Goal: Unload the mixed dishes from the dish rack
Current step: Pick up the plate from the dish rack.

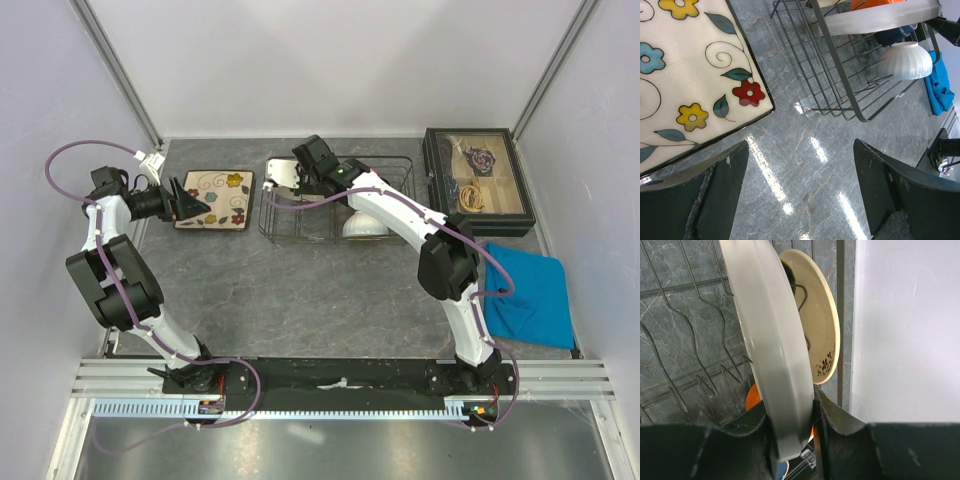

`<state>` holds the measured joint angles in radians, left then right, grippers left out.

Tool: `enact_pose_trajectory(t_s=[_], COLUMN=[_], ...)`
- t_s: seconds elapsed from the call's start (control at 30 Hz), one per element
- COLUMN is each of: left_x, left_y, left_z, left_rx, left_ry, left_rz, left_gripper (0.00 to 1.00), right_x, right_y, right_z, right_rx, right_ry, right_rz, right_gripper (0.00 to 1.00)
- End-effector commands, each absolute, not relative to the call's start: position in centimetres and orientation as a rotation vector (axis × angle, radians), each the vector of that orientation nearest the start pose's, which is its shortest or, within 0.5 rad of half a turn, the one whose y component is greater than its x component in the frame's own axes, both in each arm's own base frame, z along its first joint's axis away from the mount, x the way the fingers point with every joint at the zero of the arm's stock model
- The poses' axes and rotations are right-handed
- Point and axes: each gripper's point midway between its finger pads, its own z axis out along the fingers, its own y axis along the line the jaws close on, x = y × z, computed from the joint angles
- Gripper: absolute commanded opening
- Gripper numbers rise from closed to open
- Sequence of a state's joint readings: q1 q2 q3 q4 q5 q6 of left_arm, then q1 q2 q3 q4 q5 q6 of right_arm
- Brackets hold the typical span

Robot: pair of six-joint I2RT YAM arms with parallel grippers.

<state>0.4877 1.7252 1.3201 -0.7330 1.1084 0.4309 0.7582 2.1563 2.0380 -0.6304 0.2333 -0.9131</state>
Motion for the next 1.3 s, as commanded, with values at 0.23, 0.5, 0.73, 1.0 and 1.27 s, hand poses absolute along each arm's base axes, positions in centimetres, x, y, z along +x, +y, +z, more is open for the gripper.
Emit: enact_pose_trajectory(t_s=[0.23, 0.5, 0.73, 1.0, 1.27], left_x=[38.3, 38.2, 38.1, 38.0, 37.9], left_y=[3.6, 3.6, 3.6, 3.6, 3.5], left_z=[17.4, 17.8, 18.3, 18.3, 18.6], left_rx=[0.271, 0.278, 0.288, 0.287, 0.292], left_ry=[2.083, 2.079, 2.070, 2.071, 2.066], left_rz=[-0.931, -0.916, -0.900, -0.899, -0.894], left_gripper=[0.91, 0.91, 0.91, 0.91, 0.91], right_x=[48.0, 47.5, 46.9, 46.8, 46.3], right_y=[35.1, 34.6, 34.0, 33.6, 33.2], right_z=[27.5, 29.4, 32.2, 34.0, 36.2], right_rx=[-1.491, -1.490, -1.459, -1.425, -1.383], right_ry=[1.475, 1.458, 1.430, 1.414, 1.394], right_rz=[-0.412, -0.416, -0.415, -0.432, -0.427], right_gripper=[0.00, 0.00, 0.00, 0.00, 0.00])
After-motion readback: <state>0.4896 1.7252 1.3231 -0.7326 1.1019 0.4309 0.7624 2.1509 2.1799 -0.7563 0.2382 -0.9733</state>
